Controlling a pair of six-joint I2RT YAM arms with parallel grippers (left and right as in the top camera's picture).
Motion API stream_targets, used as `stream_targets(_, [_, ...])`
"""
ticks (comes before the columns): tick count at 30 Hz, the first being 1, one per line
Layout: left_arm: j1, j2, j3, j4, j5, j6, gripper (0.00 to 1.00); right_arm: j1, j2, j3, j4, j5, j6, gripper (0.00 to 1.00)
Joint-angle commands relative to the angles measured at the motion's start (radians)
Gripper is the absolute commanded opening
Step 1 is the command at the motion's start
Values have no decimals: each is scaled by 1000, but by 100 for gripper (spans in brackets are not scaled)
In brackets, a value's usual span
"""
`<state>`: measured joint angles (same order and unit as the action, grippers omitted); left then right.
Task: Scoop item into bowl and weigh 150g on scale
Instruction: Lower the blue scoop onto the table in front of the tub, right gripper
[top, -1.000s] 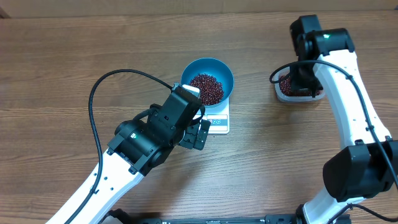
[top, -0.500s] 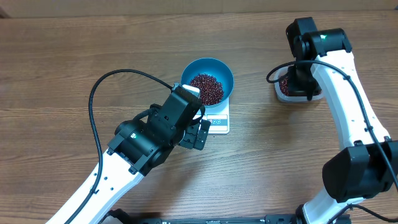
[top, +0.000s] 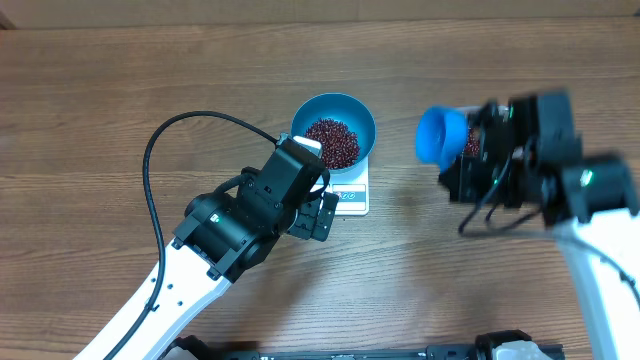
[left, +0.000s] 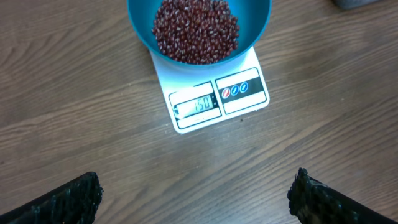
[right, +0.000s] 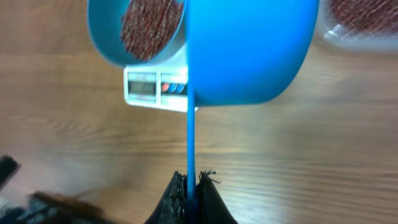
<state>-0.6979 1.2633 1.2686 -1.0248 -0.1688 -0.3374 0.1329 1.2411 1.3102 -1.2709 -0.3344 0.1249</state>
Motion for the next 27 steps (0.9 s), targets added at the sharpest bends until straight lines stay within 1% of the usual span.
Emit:
stream_targets(1, [6, -13, 4, 4, 3, -2, 99, 1, -77, -235, 95, -159, 80, 4])
stream_targets(5, [6, -13, 4, 4, 3, -3, 100, 1, -158, -419, 228, -192, 167, 4])
stream_targets(10, [6, -13, 4, 4, 3, -3, 100, 0, -162, -520, 320, -191, 219, 4])
stream_targets(12, [6, -13, 4, 4, 3, -3, 100, 0, -162, -546, 357, -185, 232, 4])
stream_targets(15, [6, -13, 4, 4, 3, -2, 100, 0, -161, -580, 403, -128, 287, 4])
stream_targets(20, [6, -13, 4, 4, 3, -2, 99, 0, -149, -624, 437, -61, 338, 4])
stream_targets(27, [6, -13, 4, 4, 3, -3, 100, -16, -77, -637, 458, -51, 347, 4])
